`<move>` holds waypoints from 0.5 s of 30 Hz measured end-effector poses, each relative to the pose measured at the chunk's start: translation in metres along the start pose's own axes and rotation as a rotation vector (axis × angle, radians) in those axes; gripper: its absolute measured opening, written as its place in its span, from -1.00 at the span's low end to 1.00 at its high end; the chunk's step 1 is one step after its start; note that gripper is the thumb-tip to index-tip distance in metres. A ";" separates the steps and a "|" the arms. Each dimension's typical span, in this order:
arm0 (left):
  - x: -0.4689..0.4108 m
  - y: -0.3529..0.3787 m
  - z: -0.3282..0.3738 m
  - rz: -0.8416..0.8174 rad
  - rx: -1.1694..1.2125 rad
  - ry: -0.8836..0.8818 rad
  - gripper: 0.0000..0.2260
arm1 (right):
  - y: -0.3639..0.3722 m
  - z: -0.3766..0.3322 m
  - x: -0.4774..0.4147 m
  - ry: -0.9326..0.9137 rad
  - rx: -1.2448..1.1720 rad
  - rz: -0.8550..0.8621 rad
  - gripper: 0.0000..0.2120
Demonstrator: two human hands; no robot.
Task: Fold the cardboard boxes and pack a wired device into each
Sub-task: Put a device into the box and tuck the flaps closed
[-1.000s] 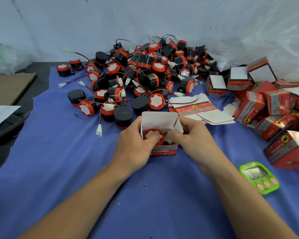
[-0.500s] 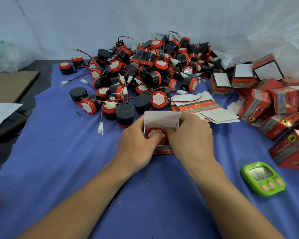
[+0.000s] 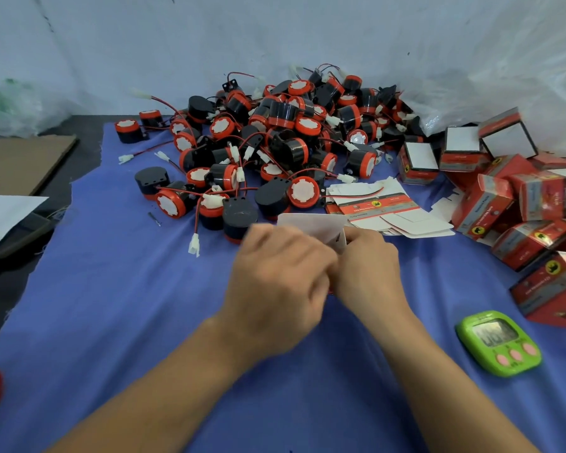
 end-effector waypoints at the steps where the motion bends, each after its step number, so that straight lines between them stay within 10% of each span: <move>1: 0.003 0.009 0.006 -0.064 -0.048 0.022 -0.90 | 0.001 0.001 0.000 -0.002 0.001 -0.008 -0.73; 15: 0.009 0.046 -0.004 -0.463 -0.284 -0.039 -0.73 | -0.001 0.009 0.008 0.026 -0.627 -0.178 -0.35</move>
Point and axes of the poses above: each hand's wrist, its own x-axis away from the middle knuckle, its own y-axis out of the palm, z = x × y, the point moved 8 cm from there along -x, towards the middle knuckle, and after that the axes turned 15 degrees about -y, right-handed, at the moved point
